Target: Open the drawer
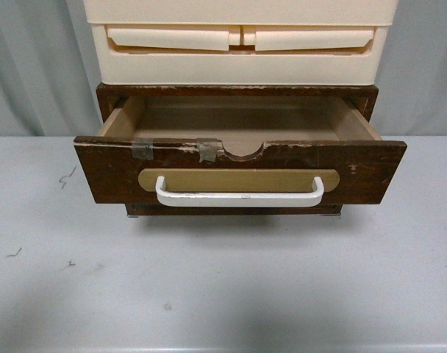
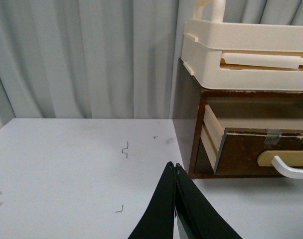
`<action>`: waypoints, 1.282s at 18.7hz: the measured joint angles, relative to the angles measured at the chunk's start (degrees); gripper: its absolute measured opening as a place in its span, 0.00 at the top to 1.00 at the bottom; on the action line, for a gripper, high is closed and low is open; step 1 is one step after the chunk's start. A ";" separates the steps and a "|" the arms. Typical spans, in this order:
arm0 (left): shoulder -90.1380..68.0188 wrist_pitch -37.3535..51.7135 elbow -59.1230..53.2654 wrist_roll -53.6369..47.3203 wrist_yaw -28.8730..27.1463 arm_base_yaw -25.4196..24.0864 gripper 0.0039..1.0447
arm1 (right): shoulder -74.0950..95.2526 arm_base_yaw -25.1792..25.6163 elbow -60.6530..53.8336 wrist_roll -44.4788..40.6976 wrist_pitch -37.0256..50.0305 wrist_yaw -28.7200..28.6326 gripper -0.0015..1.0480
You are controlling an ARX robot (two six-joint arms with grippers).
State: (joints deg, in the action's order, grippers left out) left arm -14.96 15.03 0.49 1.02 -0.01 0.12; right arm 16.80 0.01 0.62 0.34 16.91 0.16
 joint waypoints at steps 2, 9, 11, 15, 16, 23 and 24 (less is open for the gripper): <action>1.68 -1.77 0.00 0.00 0.00 0.00 0.99 | -1.99 0.00 0.00 0.00 -1.92 0.00 0.98; 7.06 -8.15 0.15 -0.02 -0.04 0.00 0.99 | -6.38 0.00 0.00 0.00 -6.38 0.00 0.98; 10.54 -13.60 0.02 -0.02 0.02 0.00 0.99 | -6.75 0.00 0.00 0.00 -6.78 -0.02 0.98; 14.62 -15.39 0.02 -0.02 0.00 -0.09 0.99 | -16.50 0.04 0.24 -0.02 -16.61 -0.04 0.98; 14.62 -15.04 0.02 0.00 -0.09 -0.07 0.99 | -16.46 0.00 0.04 -0.02 -17.53 -0.09 0.98; 14.64 -15.21 0.02 0.00 0.00 -0.07 0.60 | -16.57 0.00 0.02 -0.13 -17.14 -0.11 0.62; 14.62 -15.21 0.02 0.00 0.00 -0.07 0.48 | -16.57 0.00 0.02 -0.13 -17.14 -0.11 0.52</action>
State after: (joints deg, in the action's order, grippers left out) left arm -0.34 -0.19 0.51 1.02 -0.01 0.05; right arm 0.23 0.01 0.64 0.21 -0.23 0.05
